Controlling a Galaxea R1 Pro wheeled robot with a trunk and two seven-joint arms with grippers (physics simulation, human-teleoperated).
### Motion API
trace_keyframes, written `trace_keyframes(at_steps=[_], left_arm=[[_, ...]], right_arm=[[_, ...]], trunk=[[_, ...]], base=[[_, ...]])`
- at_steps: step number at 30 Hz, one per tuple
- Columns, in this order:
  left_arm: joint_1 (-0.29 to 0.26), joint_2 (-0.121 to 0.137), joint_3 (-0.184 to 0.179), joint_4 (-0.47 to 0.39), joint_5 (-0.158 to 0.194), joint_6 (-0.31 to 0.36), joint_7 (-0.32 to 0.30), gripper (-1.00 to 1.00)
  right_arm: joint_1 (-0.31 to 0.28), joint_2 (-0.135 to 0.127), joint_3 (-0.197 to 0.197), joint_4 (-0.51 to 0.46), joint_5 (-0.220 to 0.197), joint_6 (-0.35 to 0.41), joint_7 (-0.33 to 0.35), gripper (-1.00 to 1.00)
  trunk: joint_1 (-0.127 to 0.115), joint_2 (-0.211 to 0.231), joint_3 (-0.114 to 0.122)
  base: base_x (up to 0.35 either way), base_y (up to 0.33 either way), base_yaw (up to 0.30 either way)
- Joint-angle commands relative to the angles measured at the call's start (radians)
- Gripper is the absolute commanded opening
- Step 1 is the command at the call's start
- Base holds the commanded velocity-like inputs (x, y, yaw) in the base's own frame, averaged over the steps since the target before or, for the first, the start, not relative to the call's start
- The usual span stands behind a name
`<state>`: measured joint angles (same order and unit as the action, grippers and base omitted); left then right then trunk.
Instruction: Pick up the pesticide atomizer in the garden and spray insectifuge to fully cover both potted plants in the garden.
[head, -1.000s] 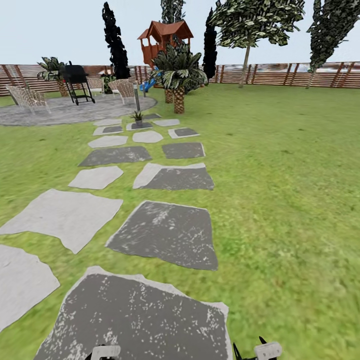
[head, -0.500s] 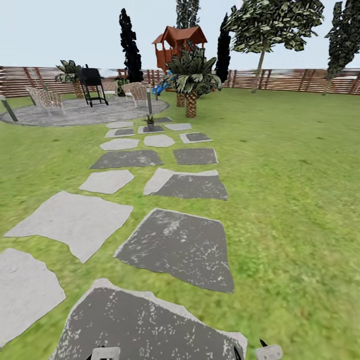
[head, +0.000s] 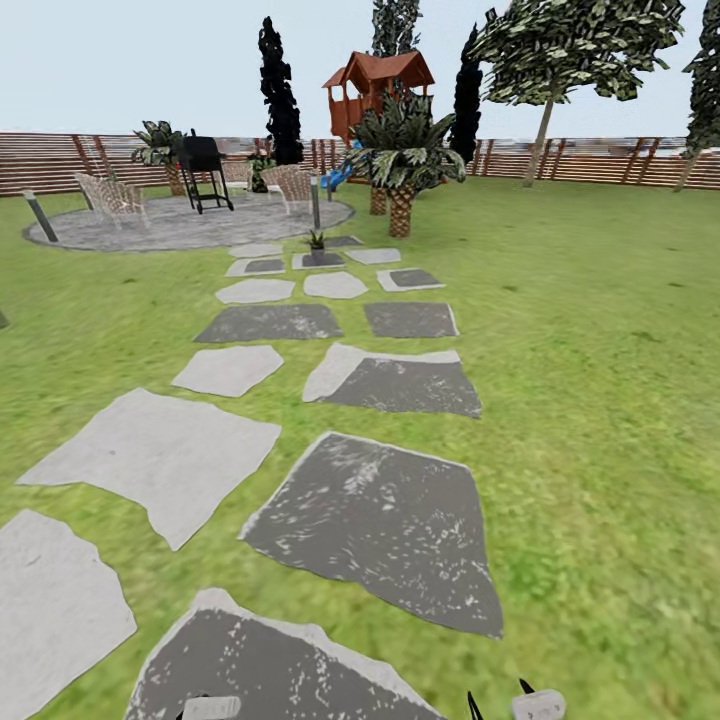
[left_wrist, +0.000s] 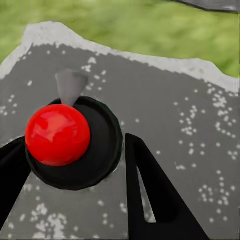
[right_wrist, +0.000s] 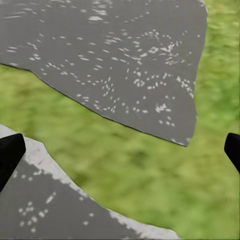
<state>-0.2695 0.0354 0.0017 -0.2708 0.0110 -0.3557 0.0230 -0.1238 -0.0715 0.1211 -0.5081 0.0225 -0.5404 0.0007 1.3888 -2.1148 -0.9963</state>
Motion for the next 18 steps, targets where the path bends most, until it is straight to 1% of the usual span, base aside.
trace_keyframes(at_steps=[1,18], left_arm=[[-0.001,0.0,0.0,0.001,0.001,-0.003,0.002,-1.0],[-0.001,0.0,0.0,0.001,0.001,-0.003,0.002,-1.0]], right_arm=[[0.0,-0.001,0.002,0.0,0.002,-0.003,0.0,1.0],[0.0,-0.001,0.002,0.0,0.002,-0.003,0.001,1.0]], trunk=[[0.0,0.0,-0.001],[0.0,0.0,-0.001]], base=[[0.313,0.099,0.001],[0.313,0.098,0.0]])
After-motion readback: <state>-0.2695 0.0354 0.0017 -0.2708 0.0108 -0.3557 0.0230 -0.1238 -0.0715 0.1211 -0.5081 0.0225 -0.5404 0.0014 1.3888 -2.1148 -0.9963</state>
